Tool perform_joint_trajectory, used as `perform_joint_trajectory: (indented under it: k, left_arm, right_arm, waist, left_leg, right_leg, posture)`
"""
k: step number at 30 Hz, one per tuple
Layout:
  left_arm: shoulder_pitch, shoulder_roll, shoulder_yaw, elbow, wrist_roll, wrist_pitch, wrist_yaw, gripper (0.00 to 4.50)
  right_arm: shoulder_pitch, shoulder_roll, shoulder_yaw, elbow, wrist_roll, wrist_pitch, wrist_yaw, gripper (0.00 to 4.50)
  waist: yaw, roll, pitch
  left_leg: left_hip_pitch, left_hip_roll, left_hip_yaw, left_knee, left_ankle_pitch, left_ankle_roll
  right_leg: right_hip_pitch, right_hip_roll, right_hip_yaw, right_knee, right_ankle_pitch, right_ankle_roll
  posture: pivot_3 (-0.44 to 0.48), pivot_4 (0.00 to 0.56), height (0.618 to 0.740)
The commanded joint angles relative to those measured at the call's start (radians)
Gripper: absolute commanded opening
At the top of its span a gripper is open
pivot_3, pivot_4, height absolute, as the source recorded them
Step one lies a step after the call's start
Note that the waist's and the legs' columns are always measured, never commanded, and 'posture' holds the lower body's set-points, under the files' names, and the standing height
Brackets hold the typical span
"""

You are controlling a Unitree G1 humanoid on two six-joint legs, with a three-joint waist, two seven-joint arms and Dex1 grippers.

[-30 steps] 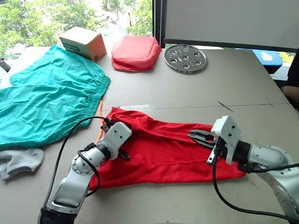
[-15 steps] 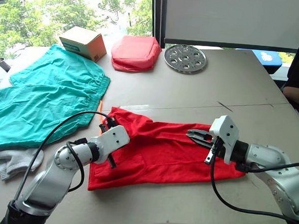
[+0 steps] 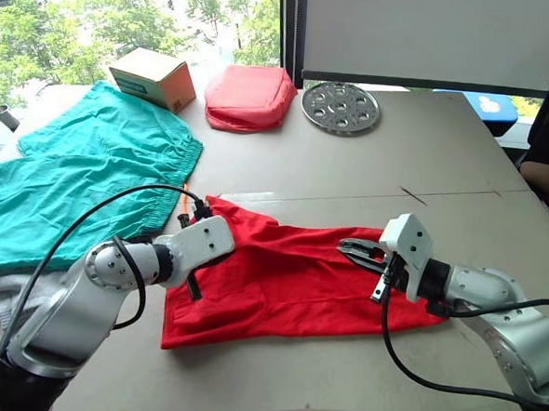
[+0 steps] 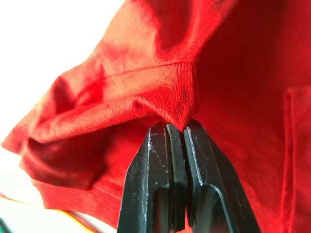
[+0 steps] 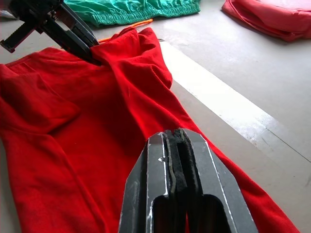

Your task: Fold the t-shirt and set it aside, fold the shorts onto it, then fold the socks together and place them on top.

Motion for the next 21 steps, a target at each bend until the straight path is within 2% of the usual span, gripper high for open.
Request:
perform_joint_trajectory:
  k: [1, 2, 4, 6, 9, 14, 21]
  left_arm:
    - [0.016, -0.114, 0.163, 0.049, -0.227, 0.062, -0.056, 2.04]
    - [0.016, -0.141, 0.212, 0.065, -0.294, 0.087, -0.077, 2.54]
    - [0.008, -0.13, 0.339, 0.142, -0.452, 0.194, -0.166, 3.51]
    - [-0.037, -0.108, 0.458, 0.27, -0.589, 0.317, -0.211, 3.51]
    - [-0.127, -0.095, 0.512, 0.409, -0.658, 0.392, -0.18, 3.51]
    - [-0.258, -0.108, 0.456, 0.557, -0.667, 0.423, -0.127, 3.51]
    - [-0.335, -0.092, 0.308, 0.655, -0.578, 0.366, -0.064, 3.51]
  right_arm:
    - [-0.009, 0.004, -0.001, -0.013, 0.0, -0.02, -0.002, 0.0]
    - [-0.009, 0.004, 0.0, -0.012, 0.0, -0.02, -0.002, 0.0]
    - [-0.012, 0.004, 0.003, -0.005, -0.001, -0.023, 0.002, 0.0]
    - [-0.016, 0.005, 0.005, 0.004, -0.003, -0.028, 0.007, 0.0]
    - [-0.021, 0.005, 0.005, 0.011, -0.004, -0.033, 0.011, 0.0]
    - [-0.023, 0.003, 0.0, 0.007, -0.003, -0.03, 0.007, 0.0]
    - [0.01, -0.006, -0.019, -0.034, 0.003, -0.01, -0.016, 0.0]
  waist:
    - [-0.002, -0.002, -0.001]
    - [-0.001, -0.002, -0.001]
    - [-0.001, -0.003, -0.002]
    - [-0.001, -0.003, -0.001]
    - [0.003, -0.002, 0.0]
    - [0.004, -0.006, -0.001]
    - [0.0, -0.009, -0.002]
  left_leg:
    - [0.0, 0.0, 0.0, 0.0, 0.0, 0.0]
    - [0.0, 0.0, 0.0, 0.0, 0.0, 0.0]
    - [0.0, 0.001, -0.001, 0.0, 0.0, 0.0]
    - [0.001, 0.001, -0.002, 0.0, 0.0, 0.0]
    - [0.001, 0.002, -0.003, 0.001, 0.002, -0.002]
    - [0.001, -0.001, -0.003, 0.001, 0.002, -0.002]
    - [0.001, -0.001, -0.003, 0.001, 0.002, -0.003]
  right_leg:
    - [0.0, 0.0, 0.0, 0.0, 0.0, 0.0]
    - [0.0, 0.0, 0.001, 0.0, 0.0, 0.0]
    - [0.0, 0.001, -0.001, 0.001, 0.0, 0.0]
    - [0.0, 0.004, -0.001, 0.002, 0.0, 0.0]
    - [0.0, 0.006, -0.002, 0.003, -0.003, 0.004]
    - [0.001, 0.003, 0.0, 0.004, 0.0, 0.0]
    - [0.001, 0.004, 0.0, 0.004, 0.0, 0.0]
  posture:
    - [0.0, 0.15, 0.74]
    - [0.0, 0.15, 0.74]
    - [0.0, 0.15, 0.74]
    - [0.0, 0.15, 0.74]
    - [0.0, 0.15, 0.74]
    - [0.0, 0.15, 0.74]
    - [0.0, 0.15, 0.74]
